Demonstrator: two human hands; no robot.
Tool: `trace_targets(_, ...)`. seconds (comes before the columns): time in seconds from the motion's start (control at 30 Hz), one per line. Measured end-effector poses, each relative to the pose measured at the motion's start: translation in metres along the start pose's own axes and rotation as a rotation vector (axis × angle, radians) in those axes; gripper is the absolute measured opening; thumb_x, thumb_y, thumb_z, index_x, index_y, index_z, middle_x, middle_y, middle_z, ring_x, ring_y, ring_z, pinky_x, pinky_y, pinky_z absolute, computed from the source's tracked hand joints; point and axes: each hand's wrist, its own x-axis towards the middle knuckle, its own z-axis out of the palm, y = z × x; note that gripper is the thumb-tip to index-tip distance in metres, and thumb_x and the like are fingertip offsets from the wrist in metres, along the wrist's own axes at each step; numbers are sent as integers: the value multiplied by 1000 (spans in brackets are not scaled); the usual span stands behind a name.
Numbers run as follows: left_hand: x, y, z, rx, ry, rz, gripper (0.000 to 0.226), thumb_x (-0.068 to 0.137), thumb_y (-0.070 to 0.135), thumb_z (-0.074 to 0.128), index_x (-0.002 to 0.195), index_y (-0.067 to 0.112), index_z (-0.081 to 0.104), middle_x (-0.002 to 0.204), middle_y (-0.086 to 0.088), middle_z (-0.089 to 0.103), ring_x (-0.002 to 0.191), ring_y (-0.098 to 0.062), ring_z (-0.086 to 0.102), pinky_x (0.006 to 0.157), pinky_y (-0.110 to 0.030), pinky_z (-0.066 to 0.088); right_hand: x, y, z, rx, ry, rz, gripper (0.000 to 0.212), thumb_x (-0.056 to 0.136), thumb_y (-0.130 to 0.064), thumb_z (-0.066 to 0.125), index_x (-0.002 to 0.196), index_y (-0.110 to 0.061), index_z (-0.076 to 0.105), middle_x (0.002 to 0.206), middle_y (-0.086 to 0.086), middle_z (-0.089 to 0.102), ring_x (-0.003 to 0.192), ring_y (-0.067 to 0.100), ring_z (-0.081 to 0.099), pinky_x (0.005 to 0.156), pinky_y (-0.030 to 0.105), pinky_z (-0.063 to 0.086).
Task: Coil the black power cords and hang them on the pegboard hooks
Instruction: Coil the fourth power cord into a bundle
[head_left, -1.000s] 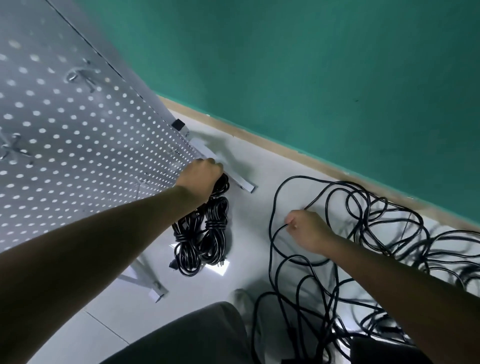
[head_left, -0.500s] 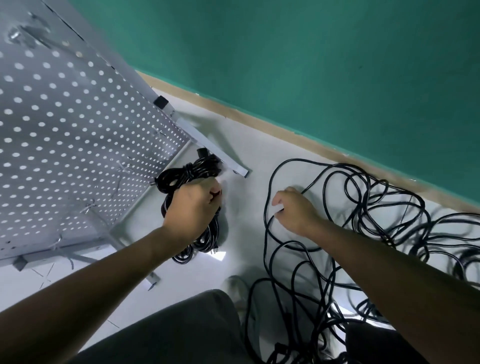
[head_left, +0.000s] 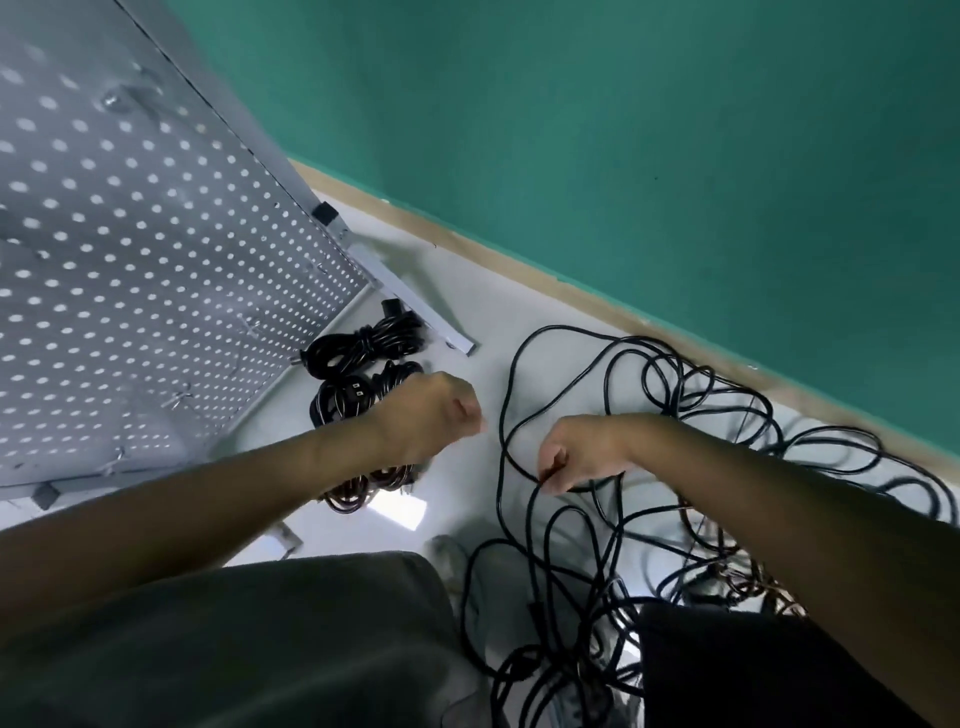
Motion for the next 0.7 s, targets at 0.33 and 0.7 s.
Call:
trace_targets(0.33,-52,94,-98,-31,-55,123,31,98,31,69,113,4,71,105,-16,74,86,-22,71,69,-27,55,-138,-54,-38,454,629,-252,14,94,-9,71,84,-17,67,75,5,63,71,15,58,74,25,46)
trace_targets(0.7,-150,199,-105,-130,111,410,24,102,18,62,120,3,67,111,-14,75,105,-20,70,97,-24,52,-319,-142,-52,621,950,-454,16,101,-11,61,87,-18,64,92,0,68,67,3,64,80,29,55)
